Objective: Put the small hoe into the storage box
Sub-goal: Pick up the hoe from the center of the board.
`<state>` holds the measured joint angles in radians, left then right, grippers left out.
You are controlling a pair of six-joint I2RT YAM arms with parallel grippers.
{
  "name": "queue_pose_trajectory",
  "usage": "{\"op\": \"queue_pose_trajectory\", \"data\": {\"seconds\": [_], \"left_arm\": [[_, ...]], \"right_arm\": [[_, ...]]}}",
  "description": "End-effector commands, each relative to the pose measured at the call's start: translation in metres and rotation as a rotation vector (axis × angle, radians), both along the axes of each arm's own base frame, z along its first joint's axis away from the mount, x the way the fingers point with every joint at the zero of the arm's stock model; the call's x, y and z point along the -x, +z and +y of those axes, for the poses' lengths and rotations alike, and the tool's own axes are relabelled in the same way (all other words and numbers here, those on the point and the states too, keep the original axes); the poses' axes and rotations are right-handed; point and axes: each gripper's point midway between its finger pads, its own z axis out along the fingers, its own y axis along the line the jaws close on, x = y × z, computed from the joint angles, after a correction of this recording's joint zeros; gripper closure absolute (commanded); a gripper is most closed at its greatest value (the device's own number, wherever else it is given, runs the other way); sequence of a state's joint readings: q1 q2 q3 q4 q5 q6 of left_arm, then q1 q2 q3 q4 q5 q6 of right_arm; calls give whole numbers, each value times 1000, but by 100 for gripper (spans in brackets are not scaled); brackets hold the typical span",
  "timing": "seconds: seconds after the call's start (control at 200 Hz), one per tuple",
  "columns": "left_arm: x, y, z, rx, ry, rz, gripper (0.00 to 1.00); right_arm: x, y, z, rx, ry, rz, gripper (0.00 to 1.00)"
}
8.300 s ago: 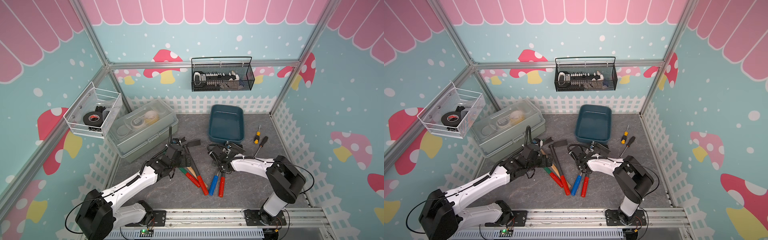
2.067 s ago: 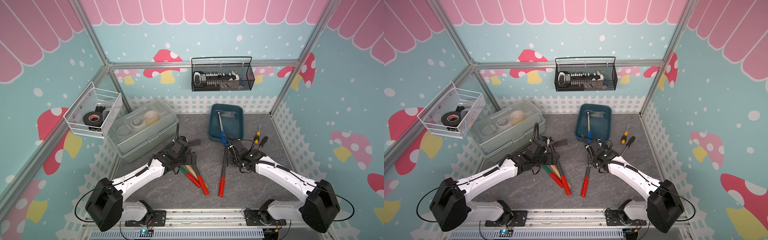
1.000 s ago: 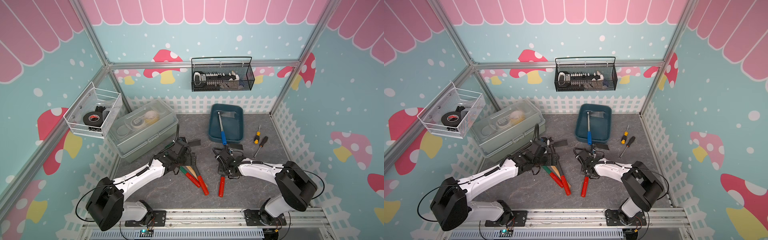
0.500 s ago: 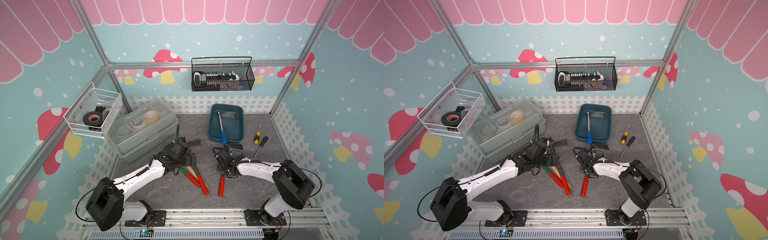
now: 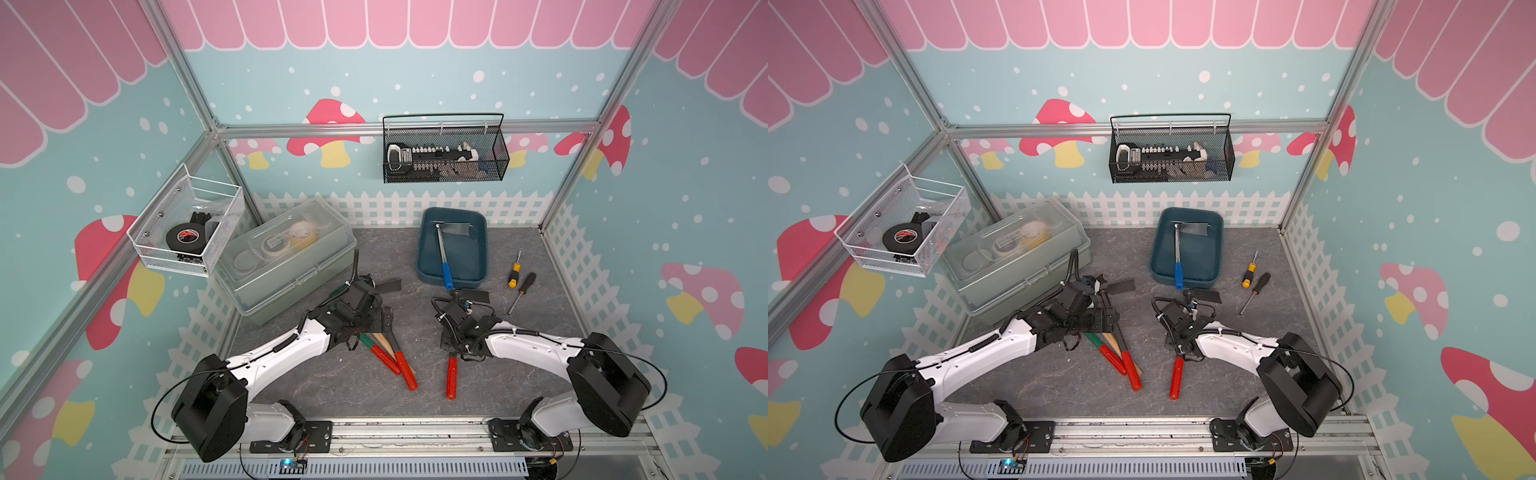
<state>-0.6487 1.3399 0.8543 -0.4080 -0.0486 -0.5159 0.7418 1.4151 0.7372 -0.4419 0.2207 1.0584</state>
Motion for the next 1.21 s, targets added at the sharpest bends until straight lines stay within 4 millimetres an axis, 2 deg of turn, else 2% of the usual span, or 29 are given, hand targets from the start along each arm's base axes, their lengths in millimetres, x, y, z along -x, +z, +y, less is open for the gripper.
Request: {"op": "queue_pose_trajectory", "data": {"seconds": [0.0,0.34,0.535,0.7,0.841,0.971,1.201], "left_arm": [[-8,14,-11,22,-30,-22,1],[-37,31,-43,47,-80,-32,1],[-53,32,-70,88,-112,13,2],[-66,30,-82,96,-120,26,2],[-66,28,-91,113,-138,56,3],[-59,23,-99,127,-152,86,3],[-48,16,-112,186,-169,140,3]], "right_arm": [[0,19,-3,-10,11,-54,92],[8,60,-32,39,5,-139,96],[9,71,-39,30,9,-148,100],[7,75,-43,24,9,-148,100],[5,74,-47,25,6,-145,100],[2,73,-43,3,17,-138,100],[-2,86,-37,-29,35,-160,100]]}}
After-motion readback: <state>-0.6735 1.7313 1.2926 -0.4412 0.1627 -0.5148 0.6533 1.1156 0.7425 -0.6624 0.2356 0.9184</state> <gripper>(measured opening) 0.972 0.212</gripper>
